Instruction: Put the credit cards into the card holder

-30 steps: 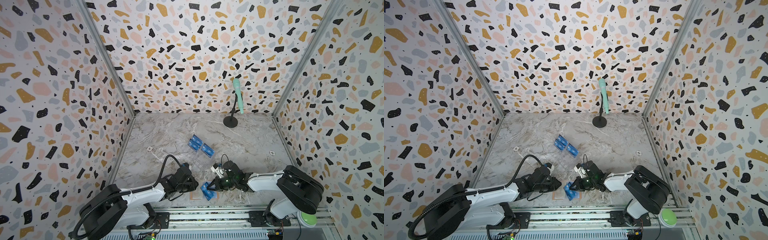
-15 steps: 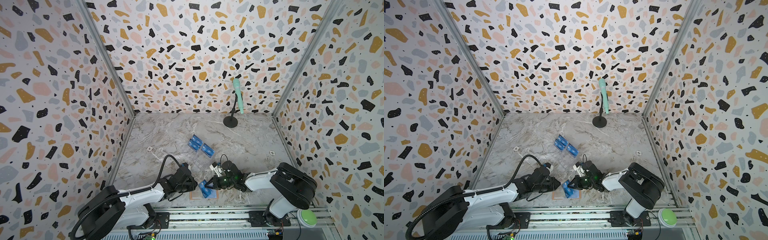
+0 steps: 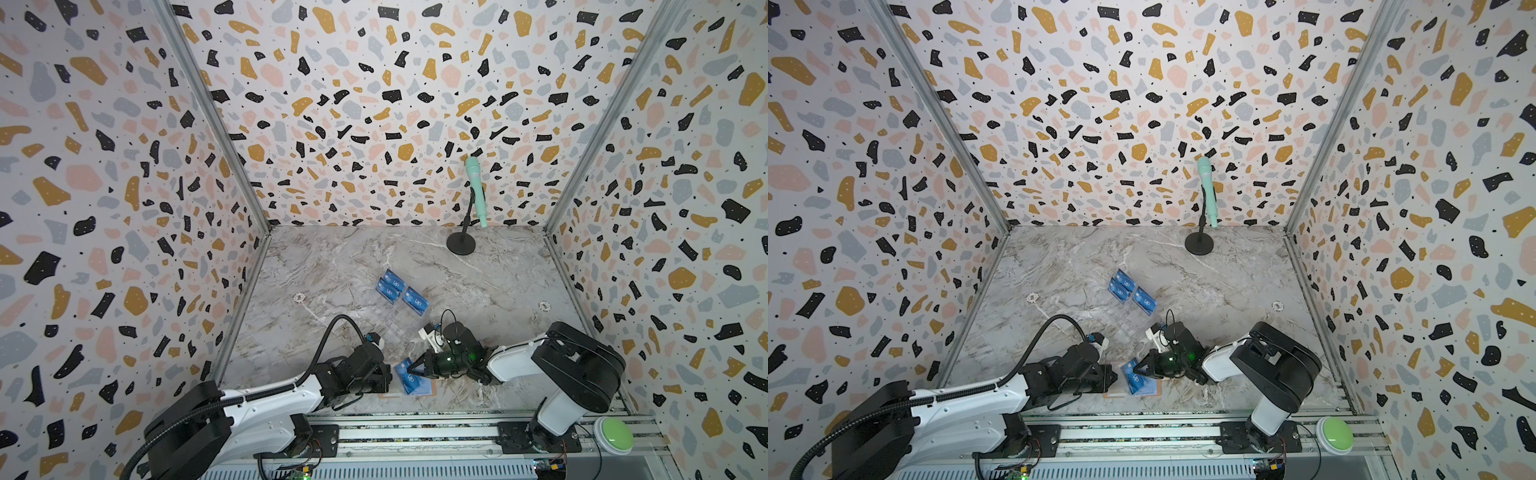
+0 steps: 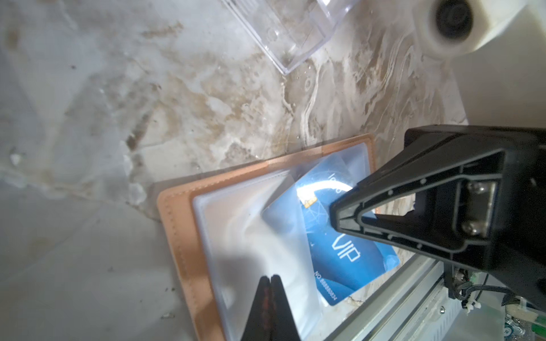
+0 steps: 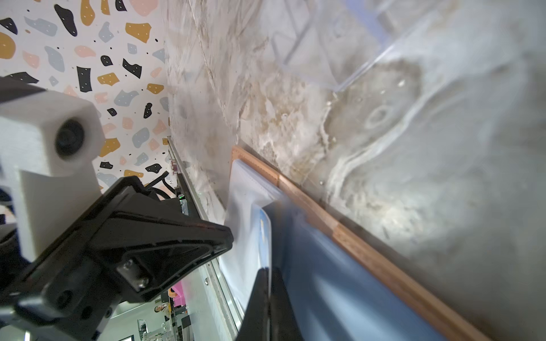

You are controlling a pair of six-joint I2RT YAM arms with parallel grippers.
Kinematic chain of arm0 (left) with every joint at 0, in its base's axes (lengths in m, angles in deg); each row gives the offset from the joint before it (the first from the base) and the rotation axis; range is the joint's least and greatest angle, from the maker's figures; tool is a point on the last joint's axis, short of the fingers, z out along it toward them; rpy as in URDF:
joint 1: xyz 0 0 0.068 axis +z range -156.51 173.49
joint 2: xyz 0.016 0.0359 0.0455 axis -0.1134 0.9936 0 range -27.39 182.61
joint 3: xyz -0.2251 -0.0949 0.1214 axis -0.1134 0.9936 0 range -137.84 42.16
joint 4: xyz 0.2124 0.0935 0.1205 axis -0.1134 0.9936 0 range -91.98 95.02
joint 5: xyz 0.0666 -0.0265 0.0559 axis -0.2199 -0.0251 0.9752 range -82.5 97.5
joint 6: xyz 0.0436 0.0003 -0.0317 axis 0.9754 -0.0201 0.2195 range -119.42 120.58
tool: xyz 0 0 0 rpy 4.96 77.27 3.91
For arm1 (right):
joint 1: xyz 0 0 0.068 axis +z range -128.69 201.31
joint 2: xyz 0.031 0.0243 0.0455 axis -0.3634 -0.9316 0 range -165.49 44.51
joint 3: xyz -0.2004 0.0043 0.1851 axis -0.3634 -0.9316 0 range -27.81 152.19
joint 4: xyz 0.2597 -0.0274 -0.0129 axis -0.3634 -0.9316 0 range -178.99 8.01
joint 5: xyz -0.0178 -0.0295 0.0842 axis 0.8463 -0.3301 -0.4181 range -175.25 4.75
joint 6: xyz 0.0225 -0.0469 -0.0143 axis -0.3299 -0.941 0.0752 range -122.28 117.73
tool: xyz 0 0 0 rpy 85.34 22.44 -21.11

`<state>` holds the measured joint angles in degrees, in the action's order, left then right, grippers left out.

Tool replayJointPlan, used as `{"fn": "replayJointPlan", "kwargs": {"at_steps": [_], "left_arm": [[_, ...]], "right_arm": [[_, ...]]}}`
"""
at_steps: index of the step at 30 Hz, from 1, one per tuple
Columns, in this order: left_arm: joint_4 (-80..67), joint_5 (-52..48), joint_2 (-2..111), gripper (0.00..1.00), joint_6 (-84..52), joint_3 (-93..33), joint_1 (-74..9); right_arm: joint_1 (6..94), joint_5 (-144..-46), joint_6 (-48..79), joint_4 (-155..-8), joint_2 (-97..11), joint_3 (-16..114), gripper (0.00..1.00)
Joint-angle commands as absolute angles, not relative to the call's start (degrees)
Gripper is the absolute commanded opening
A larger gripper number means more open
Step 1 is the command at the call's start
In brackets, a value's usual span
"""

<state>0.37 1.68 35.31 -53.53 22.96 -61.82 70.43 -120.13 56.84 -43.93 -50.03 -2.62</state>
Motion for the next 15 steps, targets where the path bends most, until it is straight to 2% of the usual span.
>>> {"fn": "replayJointPlan", "kwargs": {"at_steps": [1, 15], "left_arm": [[1.91, 3.36, 34.75, 0.0, -54.42, 23.83, -63.55], [6.44, 7.08, 36.2, 0.0, -55.41, 23.53, -66.71]], "right_arm": [[70.86, -118.22, 57.71, -44.45, -50.55, -3.7, 0.0], [71.58, -117.9, 61.58, -39.29, -50.02, -6.6, 0.0]]}}
